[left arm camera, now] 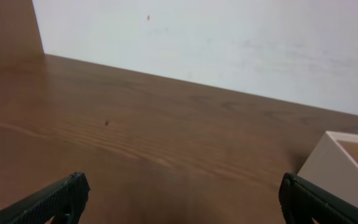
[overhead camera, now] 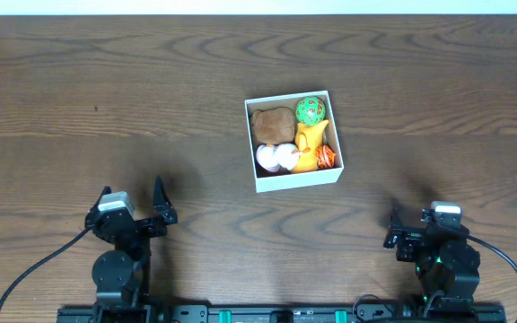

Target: Pack container

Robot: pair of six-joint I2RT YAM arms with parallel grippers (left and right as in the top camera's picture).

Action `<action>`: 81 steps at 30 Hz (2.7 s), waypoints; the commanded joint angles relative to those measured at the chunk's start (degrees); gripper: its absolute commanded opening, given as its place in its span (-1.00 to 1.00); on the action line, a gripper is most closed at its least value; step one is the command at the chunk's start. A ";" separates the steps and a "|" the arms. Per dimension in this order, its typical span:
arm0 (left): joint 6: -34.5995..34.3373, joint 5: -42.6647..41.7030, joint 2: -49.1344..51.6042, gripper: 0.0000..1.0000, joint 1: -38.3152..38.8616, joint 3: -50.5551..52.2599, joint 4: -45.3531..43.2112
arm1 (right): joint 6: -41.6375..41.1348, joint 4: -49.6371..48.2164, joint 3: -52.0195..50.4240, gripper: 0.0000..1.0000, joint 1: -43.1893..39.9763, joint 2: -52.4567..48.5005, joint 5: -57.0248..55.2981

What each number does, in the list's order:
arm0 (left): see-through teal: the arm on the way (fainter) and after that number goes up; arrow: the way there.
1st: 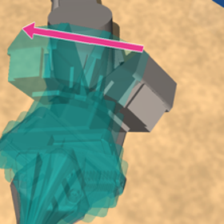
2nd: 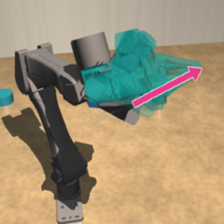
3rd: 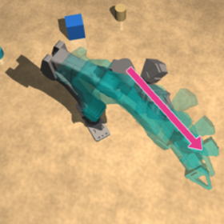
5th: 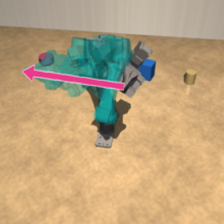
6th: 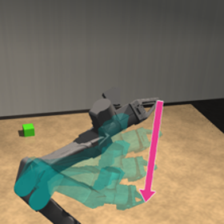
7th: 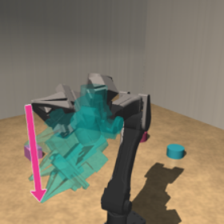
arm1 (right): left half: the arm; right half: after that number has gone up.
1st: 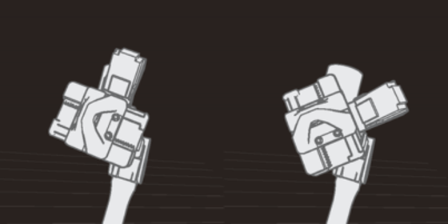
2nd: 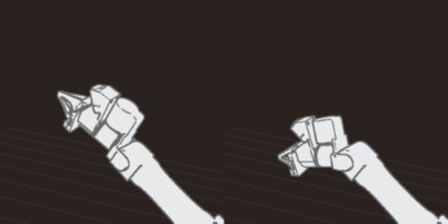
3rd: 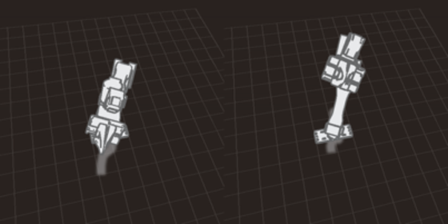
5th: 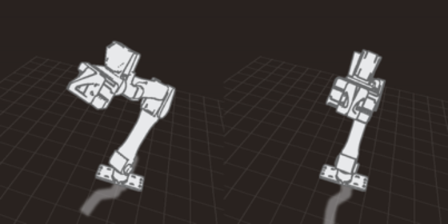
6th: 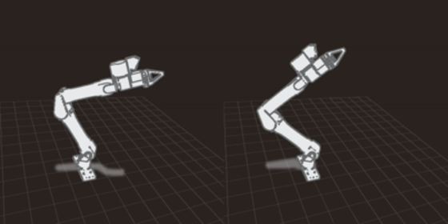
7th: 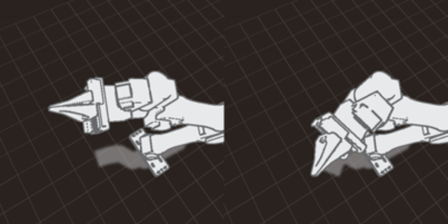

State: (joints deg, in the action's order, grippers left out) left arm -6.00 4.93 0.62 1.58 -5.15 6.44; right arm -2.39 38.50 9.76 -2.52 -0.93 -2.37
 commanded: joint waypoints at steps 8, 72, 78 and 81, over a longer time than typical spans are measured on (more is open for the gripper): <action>-0.31 0.46 -0.52 0.96 -0.28 3.89 -0.57 | -0.74 -0.11 -0.76 0.98 -0.52 0.61 -0.39; -0.28 0.48 -0.28 0.96 -0.28 3.91 -0.72 | -0.74 -0.11 -0.76 0.98 -0.52 0.61 -0.39; -0.28 0.48 -0.28 0.96 -0.28 3.91 -0.72 | -0.76 -0.11 -0.76 0.99 -0.52 0.61 -0.39; -0.28 0.48 -0.28 0.96 -0.28 3.91 -0.72 | -0.74 -0.11 -0.76 0.98 -0.52 0.61 -0.39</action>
State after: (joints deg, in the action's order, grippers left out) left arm -6.00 4.93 0.58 1.58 -3.14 5.30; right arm -2.39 38.48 9.76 -2.52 -0.93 -2.37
